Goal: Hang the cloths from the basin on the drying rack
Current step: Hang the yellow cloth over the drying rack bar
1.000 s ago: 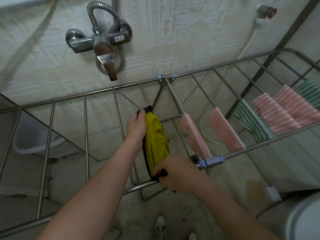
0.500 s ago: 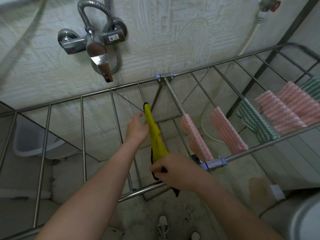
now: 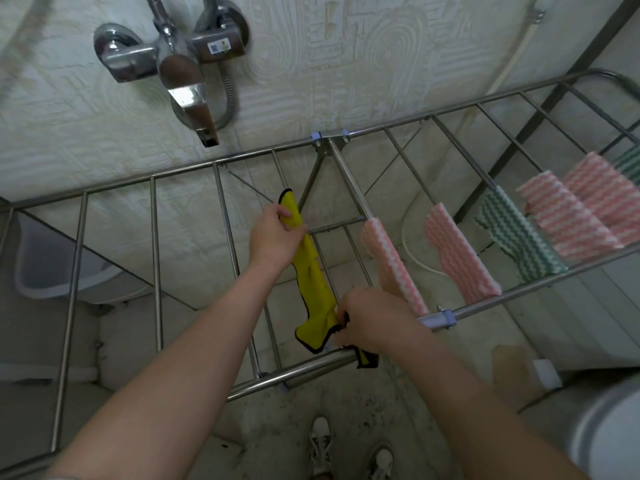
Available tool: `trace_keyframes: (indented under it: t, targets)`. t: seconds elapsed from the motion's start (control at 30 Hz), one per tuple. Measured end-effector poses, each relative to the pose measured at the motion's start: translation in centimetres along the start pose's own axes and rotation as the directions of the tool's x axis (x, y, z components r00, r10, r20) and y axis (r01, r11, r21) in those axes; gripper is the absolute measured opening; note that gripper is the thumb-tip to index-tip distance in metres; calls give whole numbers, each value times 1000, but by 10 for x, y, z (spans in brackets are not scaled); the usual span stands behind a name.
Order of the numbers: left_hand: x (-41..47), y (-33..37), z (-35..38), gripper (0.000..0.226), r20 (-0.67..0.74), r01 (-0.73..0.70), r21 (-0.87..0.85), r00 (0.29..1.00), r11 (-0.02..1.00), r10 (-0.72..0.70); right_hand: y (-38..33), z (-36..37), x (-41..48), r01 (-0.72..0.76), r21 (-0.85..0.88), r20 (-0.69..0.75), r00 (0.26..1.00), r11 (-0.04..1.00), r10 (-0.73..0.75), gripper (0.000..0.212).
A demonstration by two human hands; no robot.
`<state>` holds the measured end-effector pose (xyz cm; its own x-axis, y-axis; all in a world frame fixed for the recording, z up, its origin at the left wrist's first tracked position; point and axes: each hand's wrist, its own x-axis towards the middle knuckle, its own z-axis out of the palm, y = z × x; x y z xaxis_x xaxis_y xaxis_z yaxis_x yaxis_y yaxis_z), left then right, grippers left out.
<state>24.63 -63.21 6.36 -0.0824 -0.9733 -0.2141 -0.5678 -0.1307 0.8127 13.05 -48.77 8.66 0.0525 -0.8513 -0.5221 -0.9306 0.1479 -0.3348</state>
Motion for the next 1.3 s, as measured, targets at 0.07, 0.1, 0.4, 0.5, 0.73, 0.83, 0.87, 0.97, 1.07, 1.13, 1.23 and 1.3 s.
trace_keyframes:
  t: [0.07,0.1,0.4,0.5,0.73,0.83,0.87,0.97,1.07,1.13,1.23,1.3]
  targets:
    - [-7,-5,2,29,80,51,-26,996,998,-49,1,-1,-1,30,-21,-23,999,999,-31,27]
    - [-10,-7,4,27,98,72,-28,993,997,-69,1,0,-2,41,-32,-37,998,999,-43,30]
    - [-4,27,11,19,-9,-253,307,963,918,268,-18,3,-24,169,-169,-113,975,971,-190,38]
    - [-8,40,16,21,168,-403,267,914,875,369,-32,6,-28,218,-123,-172,956,968,-237,36]
    - [-74,-4,-31,19,476,-75,591,836,803,-273,-34,-1,-24,250,302,-300,941,920,-157,39]
    - [-95,-9,-26,26,626,87,455,676,886,-388,-37,-7,-24,270,404,-312,939,874,-146,35]
    - [-96,-8,-24,28,642,225,307,668,925,-375,-38,-10,-26,278,442,-317,938,853,-141,34]
    - [-97,-11,-18,29,646,466,-31,684,884,-338,-33,-17,-28,302,542,-316,938,784,-143,32]
    - [-98,-14,-16,36,529,536,-199,764,821,-370,-26,-19,-32,309,620,-329,937,721,-119,25]
    - [-93,-10,-23,29,450,504,-244,815,828,-364,-21,-15,-32,270,649,-329,943,711,-58,20]
    - [-88,4,-35,26,449,447,-361,853,818,-267,-11,-3,-30,126,586,-216,976,801,4,22]
    - [-92,18,-40,28,444,376,-401,877,835,-182,-11,7,-27,-14,439,-135,988,898,81,43]
